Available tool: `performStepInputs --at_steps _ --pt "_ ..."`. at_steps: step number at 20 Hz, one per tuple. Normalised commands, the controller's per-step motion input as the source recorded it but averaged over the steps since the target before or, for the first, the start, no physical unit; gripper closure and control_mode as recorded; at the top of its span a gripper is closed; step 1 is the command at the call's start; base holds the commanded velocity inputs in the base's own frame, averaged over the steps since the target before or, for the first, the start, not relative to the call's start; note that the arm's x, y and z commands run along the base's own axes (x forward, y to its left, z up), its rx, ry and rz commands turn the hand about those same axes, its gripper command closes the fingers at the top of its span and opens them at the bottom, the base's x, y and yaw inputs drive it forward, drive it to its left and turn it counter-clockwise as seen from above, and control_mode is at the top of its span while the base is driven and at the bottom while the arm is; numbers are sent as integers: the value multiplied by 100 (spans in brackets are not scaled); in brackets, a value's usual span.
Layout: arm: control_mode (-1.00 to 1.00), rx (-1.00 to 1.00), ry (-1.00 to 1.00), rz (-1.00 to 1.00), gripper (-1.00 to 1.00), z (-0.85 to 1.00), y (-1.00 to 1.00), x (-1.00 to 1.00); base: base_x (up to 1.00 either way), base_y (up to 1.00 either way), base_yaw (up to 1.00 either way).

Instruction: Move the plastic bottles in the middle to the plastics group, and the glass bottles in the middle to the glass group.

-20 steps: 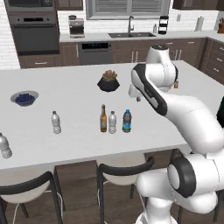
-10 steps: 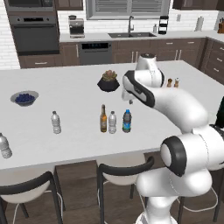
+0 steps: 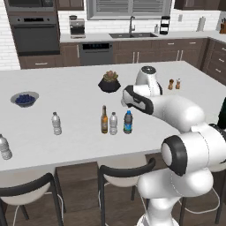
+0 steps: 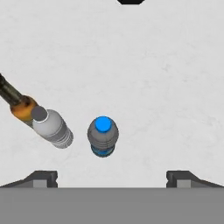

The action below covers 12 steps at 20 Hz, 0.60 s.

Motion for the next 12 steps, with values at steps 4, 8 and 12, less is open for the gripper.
performStepInputs --at_steps 4,8,12 --pt "-100 0 -14 5 -100 -13 13 0 0 0 0" --pt "-100 0 -4 10 -100 -7 14 2 0 0 0" --pt "-100 0 11 10 -100 -3 0 14 0 0 0"
